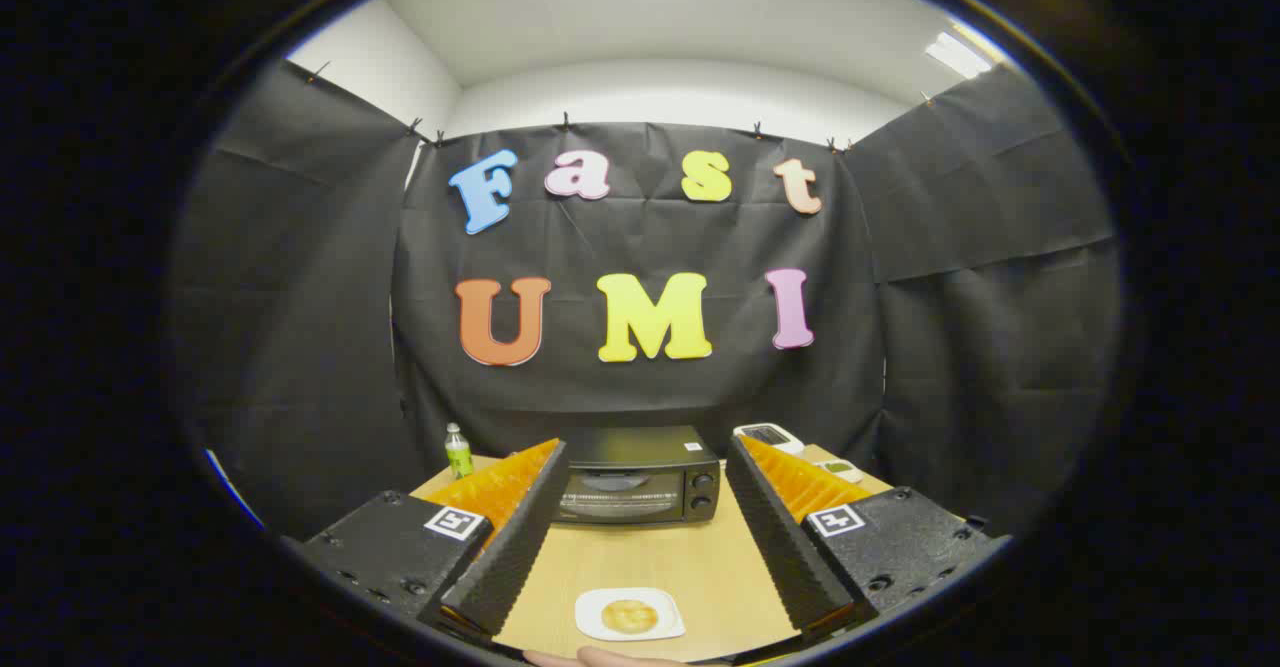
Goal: Open the toaster oven, put the food inside, and close the toaster oven door.
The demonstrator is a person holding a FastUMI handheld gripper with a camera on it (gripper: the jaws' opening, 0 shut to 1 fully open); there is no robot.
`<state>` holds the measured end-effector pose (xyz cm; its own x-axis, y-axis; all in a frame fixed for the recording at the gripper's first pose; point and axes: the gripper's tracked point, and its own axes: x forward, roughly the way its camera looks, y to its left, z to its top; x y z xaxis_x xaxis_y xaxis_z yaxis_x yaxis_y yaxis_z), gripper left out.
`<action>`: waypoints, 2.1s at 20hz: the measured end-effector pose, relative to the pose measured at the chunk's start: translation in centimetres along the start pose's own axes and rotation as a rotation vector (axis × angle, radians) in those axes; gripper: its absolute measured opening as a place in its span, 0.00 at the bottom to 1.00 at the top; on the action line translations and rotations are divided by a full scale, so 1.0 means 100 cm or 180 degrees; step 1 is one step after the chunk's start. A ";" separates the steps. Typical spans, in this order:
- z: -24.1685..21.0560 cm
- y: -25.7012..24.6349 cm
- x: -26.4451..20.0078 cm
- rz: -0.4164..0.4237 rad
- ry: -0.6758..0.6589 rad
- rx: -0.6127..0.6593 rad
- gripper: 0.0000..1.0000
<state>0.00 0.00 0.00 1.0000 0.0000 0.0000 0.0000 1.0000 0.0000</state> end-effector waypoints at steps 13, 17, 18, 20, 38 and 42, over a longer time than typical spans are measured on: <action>-0.008 -0.011 0.005 -0.0059 0.0036 -0.0003 1.00; -0.018 -0.011 0.018 -0.0065 0.0115 -0.0006 1.00; -0.024 -0.009 0.022 -0.0043 0.0153 -0.0016 1.00; -0.035 -0.006 0.033 0.0007 0.0240 -0.0076 1.00; -0.097 0.023 0.196 0.0185 0.0499 -0.0302 1.00; -0.120 0.026 0.235 -0.0029 0.0500 -0.0175 1.00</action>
<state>23.49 2.55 -11.98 0.9876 -0.0134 -0.1561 0.0048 0.9984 -0.0555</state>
